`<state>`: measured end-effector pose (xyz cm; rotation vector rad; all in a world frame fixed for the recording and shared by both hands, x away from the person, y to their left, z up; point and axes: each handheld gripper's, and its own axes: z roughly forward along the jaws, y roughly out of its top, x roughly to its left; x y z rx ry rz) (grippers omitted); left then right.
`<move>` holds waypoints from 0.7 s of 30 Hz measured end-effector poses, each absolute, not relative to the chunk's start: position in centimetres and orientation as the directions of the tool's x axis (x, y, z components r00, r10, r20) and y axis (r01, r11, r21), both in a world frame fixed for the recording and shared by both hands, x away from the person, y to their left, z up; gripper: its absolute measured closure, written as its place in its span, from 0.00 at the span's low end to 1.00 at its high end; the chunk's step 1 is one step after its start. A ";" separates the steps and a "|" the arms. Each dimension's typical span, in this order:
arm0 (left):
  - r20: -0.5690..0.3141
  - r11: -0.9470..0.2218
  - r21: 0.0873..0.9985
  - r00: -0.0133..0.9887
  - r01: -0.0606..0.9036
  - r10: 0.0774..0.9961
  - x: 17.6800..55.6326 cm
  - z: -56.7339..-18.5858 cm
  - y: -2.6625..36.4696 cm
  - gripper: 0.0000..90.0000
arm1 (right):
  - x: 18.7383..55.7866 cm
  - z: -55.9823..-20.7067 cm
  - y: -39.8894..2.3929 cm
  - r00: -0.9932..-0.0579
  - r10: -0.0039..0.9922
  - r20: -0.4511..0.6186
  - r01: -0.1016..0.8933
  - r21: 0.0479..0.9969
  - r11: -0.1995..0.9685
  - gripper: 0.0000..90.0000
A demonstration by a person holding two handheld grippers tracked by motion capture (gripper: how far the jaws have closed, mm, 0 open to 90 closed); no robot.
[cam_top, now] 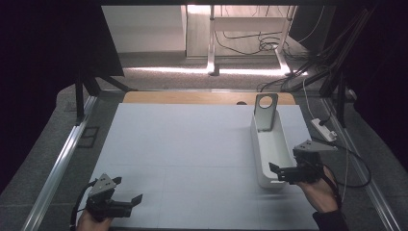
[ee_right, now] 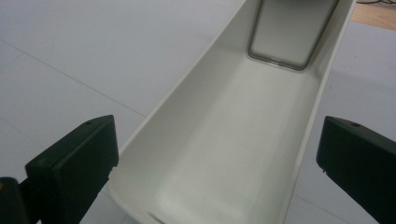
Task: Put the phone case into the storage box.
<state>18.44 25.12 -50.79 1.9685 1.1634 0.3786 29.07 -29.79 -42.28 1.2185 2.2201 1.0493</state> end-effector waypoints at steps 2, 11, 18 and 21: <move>-0.133 -0.258 0.761 0.532 0.595 0.836 18.4 -50.8 25.1 0.00 | 28.5 -42.3 -30.0 -0.542 0.840 0.019 0.545 0.769 0.334 0.00; -0.138 -0.255 0.760 0.531 0.598 0.836 18.5 -50.8 25.1 0.01 | 26.5 -42.7 -30.4 -0.534 0.845 0.012 0.546 0.768 0.334 0.00; -0.140 -0.253 0.760 0.531 0.598 0.836 18.5 -50.8 25.2 0.01 | 25.4 -43.5 -31.1 -0.521 0.853 0.015 0.558 0.762 0.328 0.00; -0.141 -0.252 0.760 0.530 0.599 0.836 18.5 -50.8 25.2 0.01 | 24.8 -44.0 -31.4 -0.511 0.859 0.019 0.564 0.762 0.318 0.00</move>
